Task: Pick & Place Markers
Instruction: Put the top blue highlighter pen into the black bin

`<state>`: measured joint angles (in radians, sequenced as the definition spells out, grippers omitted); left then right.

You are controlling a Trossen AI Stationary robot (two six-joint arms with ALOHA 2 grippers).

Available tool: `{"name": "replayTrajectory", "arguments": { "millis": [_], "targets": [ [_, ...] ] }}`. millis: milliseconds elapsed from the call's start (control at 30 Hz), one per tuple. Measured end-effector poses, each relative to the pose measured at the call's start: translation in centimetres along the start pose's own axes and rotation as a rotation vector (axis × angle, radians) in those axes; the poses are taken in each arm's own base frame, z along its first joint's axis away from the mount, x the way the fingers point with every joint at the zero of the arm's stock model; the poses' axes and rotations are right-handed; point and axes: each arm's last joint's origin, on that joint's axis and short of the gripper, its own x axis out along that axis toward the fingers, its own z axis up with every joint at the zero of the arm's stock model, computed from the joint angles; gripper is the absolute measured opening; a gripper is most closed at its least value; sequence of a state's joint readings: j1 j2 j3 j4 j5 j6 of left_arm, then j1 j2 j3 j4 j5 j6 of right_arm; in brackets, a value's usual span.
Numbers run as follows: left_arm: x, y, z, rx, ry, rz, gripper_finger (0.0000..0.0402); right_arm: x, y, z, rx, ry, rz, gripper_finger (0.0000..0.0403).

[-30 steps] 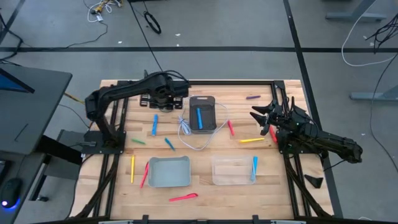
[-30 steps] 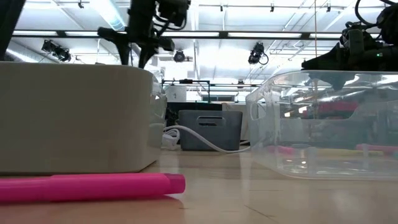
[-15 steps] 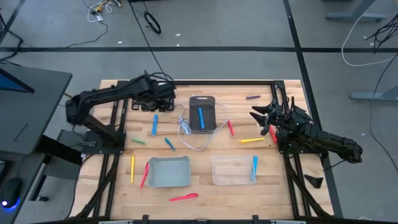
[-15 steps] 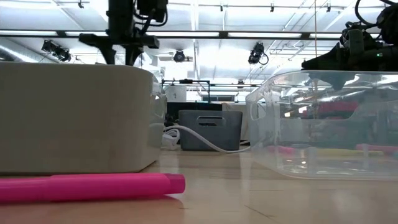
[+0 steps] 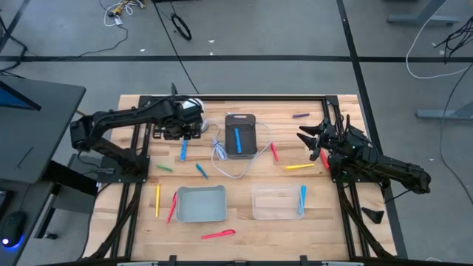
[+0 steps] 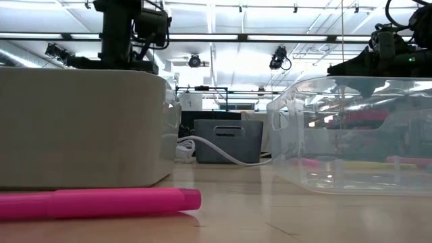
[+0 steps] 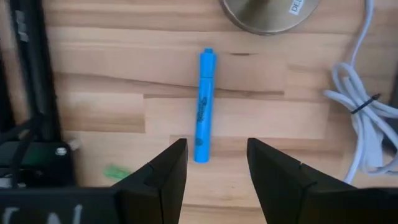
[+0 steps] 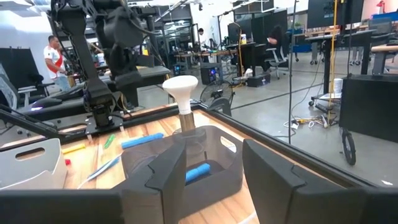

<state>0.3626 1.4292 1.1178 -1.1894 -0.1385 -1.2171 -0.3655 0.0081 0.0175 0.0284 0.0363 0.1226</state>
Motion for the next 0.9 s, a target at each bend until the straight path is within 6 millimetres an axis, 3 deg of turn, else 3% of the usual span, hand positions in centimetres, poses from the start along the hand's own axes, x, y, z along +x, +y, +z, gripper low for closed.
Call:
{"name": "replayTrajectory", "arguments": {
  "millis": [900],
  "targets": [
    [8.2,1.1,-1.5,-0.070,0.047,-0.040,0.0174,0.0,0.0,0.0,0.000,0.000,0.000,0.0159]
  ]
}}
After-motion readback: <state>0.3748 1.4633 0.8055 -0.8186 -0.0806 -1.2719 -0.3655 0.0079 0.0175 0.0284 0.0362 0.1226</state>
